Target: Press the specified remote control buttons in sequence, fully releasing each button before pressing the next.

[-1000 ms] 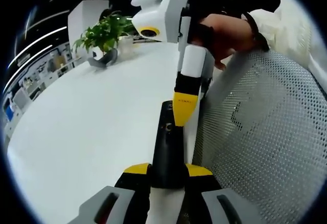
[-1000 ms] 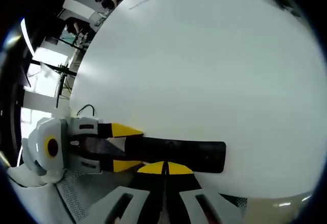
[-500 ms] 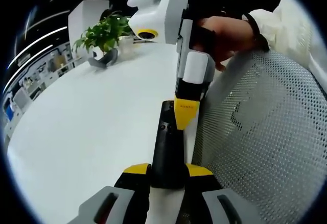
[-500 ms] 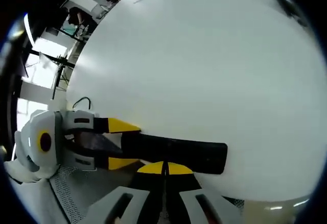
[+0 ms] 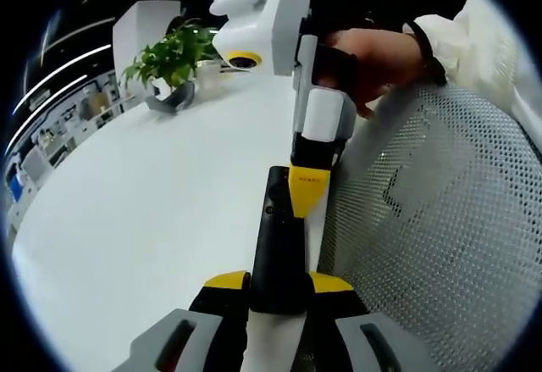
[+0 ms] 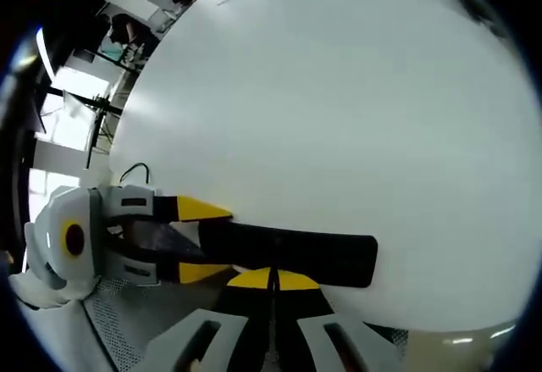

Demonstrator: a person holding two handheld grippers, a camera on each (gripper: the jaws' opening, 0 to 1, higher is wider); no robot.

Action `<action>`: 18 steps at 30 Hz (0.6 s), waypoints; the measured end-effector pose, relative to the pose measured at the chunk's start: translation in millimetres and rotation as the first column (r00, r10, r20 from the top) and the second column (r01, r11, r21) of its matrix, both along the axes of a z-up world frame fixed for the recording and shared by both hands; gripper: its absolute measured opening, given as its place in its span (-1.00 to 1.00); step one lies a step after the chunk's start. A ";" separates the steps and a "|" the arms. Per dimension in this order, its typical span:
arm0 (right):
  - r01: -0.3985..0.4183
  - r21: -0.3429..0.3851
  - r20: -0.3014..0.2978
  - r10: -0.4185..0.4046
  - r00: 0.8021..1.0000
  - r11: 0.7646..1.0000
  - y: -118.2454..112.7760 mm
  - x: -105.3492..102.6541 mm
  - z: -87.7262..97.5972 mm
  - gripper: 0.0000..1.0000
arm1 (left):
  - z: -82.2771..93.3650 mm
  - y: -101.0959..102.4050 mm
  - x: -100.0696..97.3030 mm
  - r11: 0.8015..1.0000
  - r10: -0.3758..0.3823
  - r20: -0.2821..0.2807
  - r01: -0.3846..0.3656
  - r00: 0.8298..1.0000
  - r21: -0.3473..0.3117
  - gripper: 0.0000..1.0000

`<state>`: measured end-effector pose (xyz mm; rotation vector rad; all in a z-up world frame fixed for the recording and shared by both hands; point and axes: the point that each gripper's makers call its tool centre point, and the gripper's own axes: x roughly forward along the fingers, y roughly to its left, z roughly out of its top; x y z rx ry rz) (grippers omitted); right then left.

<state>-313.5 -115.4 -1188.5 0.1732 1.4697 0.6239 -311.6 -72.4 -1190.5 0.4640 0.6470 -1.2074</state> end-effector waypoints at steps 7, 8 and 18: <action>-0.025 -0.016 0.027 0.025 0.999 1.000 1.4 -1.7 1.0 -1.00 | -0.5 3.4 -0.7 1.000 0.009 -0.003 -0.009 1.000 0.011 -0.48; -0.029 -0.019 0.030 0.030 0.999 0.999 1.5 -1.8 0.9 -1.00 | -0.5 4.0 -1.2 1.000 0.009 -0.003 -0.008 1.000 0.013 -0.49; -0.030 -0.009 0.026 0.030 0.999 1.000 2.6 -1.1 2.6 -1.00 | -0.5 7.2 -1.8 1.000 0.004 -0.003 -0.004 1.000 0.023 -0.50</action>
